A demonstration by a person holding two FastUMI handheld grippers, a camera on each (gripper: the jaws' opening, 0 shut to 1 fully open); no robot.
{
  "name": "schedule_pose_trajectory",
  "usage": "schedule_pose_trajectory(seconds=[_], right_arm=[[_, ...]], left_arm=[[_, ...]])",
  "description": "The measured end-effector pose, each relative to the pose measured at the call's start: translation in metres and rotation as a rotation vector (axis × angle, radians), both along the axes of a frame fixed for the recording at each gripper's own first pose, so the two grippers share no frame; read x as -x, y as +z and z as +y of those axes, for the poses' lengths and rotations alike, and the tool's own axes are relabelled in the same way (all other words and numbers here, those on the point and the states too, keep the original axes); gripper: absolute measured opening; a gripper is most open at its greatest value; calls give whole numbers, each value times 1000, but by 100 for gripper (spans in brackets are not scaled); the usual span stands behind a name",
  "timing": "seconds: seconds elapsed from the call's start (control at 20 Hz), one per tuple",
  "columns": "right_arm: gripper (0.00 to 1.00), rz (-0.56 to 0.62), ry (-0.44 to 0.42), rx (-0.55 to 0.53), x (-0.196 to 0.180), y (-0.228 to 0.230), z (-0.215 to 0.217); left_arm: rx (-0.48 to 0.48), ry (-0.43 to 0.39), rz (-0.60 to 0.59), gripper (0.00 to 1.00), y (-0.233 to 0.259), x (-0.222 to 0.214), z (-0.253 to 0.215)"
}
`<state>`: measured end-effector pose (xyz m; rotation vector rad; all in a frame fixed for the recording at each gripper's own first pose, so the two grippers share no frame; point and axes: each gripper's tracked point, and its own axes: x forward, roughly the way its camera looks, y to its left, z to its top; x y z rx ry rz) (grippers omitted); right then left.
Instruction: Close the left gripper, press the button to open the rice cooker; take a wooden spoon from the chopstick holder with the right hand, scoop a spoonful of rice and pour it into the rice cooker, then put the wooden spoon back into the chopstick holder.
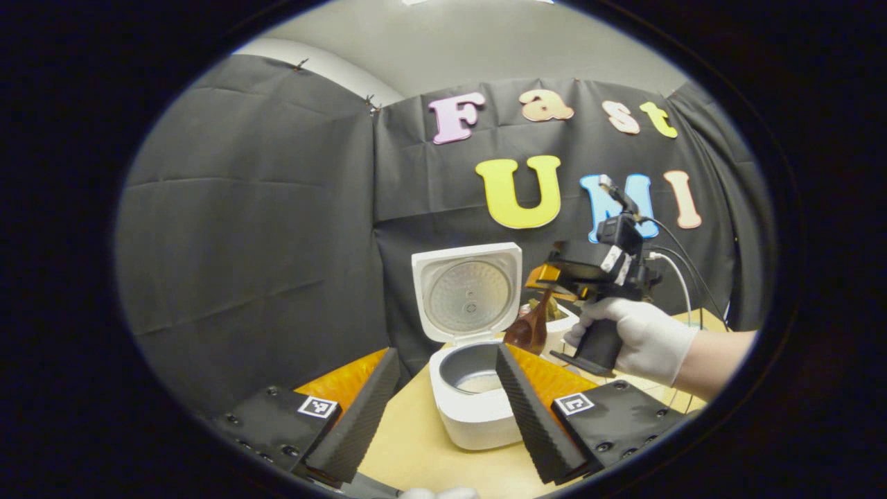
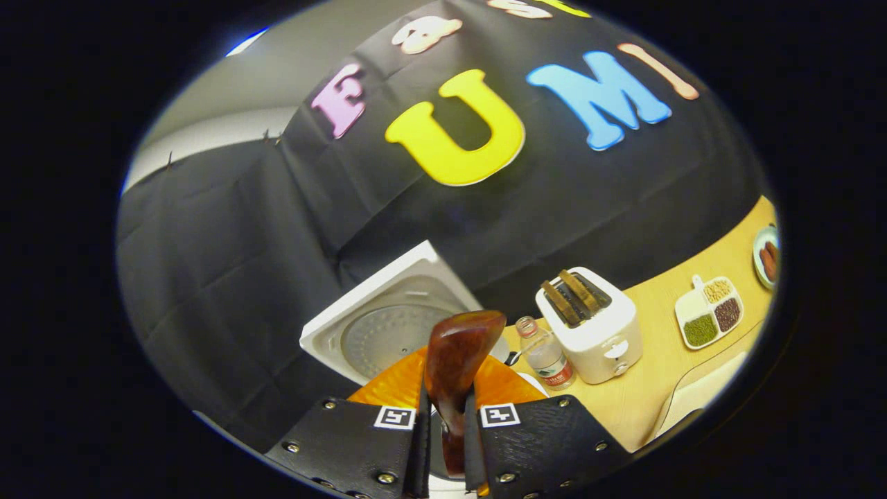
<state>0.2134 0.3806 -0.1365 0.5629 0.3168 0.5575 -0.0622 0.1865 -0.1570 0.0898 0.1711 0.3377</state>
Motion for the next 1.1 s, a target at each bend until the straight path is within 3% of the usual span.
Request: schedule_pose_trajectory(seconds=[0.25, 0.55, 0.9, 1.1], right_arm=[[20, -3, -141, -42, -20, 13, -94], [19, -39, -323, -6, -38, 20, -242], [20, -12, -588, 65, -43, -7, -448], [20, 26, -690, 85, -35, -36, -534]], left_arm=[[9, -67, -22, 100, 9, -9, -38], [20, -157, -46, 98, 24, -27, -98], [5, -204, -62, 98, 39, -37, -147], [-3, -217, -58, 98, 44, -43, -171]])
